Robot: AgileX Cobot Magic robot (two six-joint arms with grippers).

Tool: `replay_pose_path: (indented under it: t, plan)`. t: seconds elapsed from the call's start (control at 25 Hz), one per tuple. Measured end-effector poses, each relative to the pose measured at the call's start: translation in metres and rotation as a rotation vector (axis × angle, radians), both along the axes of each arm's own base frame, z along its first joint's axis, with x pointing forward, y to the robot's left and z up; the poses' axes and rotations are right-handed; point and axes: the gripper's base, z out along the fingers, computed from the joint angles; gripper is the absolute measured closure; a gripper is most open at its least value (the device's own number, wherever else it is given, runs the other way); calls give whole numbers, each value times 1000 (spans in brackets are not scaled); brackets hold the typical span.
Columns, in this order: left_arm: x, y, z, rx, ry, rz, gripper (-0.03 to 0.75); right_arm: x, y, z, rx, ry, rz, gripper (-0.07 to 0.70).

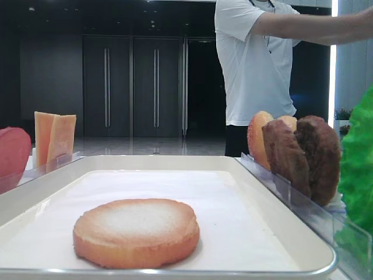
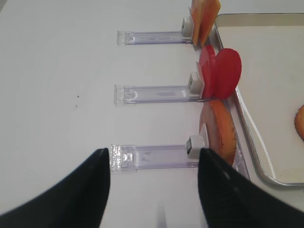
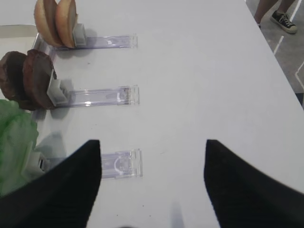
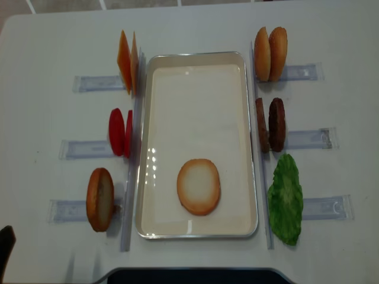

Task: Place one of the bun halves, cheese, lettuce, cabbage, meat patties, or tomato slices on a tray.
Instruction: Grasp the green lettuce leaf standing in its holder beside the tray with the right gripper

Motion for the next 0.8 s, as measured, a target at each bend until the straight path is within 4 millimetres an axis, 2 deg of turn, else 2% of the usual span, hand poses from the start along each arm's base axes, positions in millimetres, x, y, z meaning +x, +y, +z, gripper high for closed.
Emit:
replay_pose_path:
  t: [0.68,0.8]
  plan:
    - [0,0,0,2,0,-1,265,0,0,0,0,0,0,160]
    - [0,0,0,2,0,-1,265,7,-1,0,4,46,0,160]
